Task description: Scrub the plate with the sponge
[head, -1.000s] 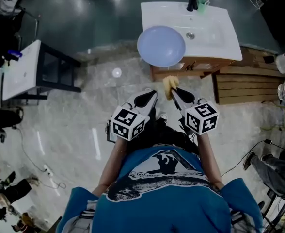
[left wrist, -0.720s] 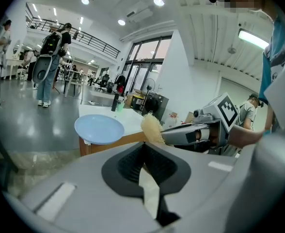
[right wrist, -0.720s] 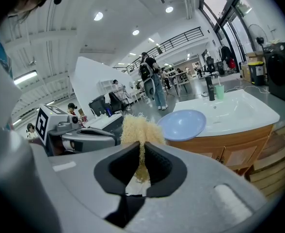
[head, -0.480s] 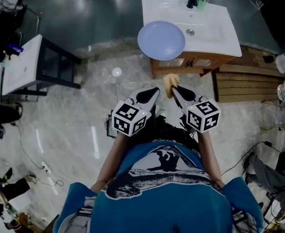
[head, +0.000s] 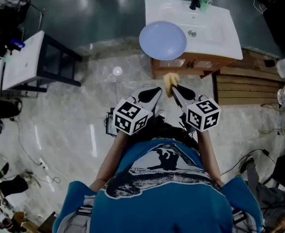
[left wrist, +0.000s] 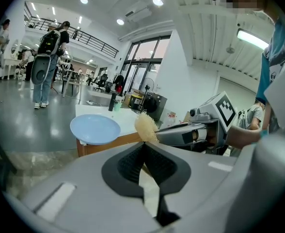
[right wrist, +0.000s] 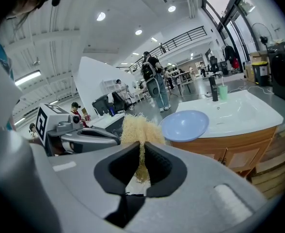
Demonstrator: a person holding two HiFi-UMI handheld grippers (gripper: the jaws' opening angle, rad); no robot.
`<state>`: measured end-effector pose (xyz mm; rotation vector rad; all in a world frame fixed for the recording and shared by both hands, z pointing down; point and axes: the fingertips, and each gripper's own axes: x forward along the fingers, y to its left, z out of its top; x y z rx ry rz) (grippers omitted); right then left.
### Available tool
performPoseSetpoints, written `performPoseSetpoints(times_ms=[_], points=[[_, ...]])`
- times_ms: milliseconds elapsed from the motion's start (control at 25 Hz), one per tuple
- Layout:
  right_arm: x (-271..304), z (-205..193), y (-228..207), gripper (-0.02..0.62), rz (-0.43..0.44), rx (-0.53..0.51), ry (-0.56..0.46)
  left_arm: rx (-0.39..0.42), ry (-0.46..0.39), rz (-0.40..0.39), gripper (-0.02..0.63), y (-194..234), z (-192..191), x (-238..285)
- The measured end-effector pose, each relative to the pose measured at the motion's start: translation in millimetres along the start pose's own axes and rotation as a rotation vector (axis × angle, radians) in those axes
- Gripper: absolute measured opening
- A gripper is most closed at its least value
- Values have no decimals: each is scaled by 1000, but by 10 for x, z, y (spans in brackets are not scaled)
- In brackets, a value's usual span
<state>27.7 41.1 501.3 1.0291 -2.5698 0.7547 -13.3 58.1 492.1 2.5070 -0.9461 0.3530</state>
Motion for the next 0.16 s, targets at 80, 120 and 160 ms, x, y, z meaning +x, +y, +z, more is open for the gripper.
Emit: performPoseSetpoints(times_ms=[80,120,160], points=[[12,21,-17,28,2,4,-1,9,8,0,12,9,13,25],[17,31,-25,28,3,5,-1,14,11,0,12,14,21,39],[20,41,-34,27,3,6,-2,19,15,0,12,18,29,54]])
